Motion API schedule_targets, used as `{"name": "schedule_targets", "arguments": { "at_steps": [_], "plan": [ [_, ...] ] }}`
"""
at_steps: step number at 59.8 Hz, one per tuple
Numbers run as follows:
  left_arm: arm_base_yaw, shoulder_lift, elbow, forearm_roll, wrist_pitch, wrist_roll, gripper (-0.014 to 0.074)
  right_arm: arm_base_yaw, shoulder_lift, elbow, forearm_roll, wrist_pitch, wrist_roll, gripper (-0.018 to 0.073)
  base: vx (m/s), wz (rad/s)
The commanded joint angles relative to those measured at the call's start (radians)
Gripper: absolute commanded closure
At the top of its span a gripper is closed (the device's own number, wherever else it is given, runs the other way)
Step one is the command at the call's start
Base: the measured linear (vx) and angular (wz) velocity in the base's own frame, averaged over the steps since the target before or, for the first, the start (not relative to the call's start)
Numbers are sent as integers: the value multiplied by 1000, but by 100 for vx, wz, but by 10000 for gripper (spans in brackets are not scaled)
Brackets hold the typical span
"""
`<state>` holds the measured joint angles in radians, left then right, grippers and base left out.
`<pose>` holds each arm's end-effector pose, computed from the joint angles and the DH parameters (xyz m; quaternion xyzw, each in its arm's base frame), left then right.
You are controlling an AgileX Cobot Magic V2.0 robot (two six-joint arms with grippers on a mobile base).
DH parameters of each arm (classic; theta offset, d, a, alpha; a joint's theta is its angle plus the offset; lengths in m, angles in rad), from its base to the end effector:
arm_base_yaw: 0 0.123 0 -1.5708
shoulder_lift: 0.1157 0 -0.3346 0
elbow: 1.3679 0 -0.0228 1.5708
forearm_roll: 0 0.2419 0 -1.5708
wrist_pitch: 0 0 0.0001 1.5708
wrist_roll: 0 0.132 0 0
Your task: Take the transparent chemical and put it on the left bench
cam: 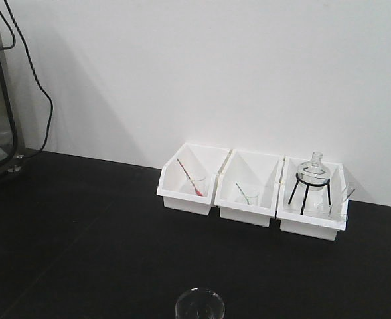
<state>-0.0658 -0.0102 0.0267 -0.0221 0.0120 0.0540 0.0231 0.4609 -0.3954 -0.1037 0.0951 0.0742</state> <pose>0.0386 -0.0026 0.2057 0.0336 0.6852 -0.0124 0.7274 0.0925 0.0008 0.3237 -0.0157 0.7322 -0.0056 0.6808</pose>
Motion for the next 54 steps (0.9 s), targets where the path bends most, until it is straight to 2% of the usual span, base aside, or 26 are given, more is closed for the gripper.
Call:
{"name": "schedule_targets", "arguments": {
  "at_steps": [1, 7, 13, 17, 20, 29, 40, 54],
  "plan": [
    [-2, -19, 16, -1, -78, -8, 600, -2, 69, -32, 104, -228, 41, 564, 0, 0],
    [-2, -19, 16, -1, -78, -8, 600, 46, 168, -39, 85, -388, 52, 564, 0, 0],
    [-2, -19, 16, -1, -78, -8, 600, 186, 291, -81, -58, -493, 59, 564, 0, 0],
    [-2, -19, 16, -1, -78, -8, 600, 300, 385, -135, -138, -511, 58, 564, 0, 0],
    [-2, -19, 16, -1, -78, -8, 600, 377, 454, -181, -159, -508, 58, 562, 0, 0],
    [-2, -19, 16, -1, -78, -8, 600, 504, 673, -345, -164, -503, 44, 562, 0, 0],
    [-2, -19, 16, -1, -78, -8, 600, 535, 863, -475, -164, -506, 27, 562, 0, 0],
    [-2, -19, 16, -1, -78, -8, 600, 544, 957, -491, -165, -460, 32, 562, 0, 0]
  ]
}}
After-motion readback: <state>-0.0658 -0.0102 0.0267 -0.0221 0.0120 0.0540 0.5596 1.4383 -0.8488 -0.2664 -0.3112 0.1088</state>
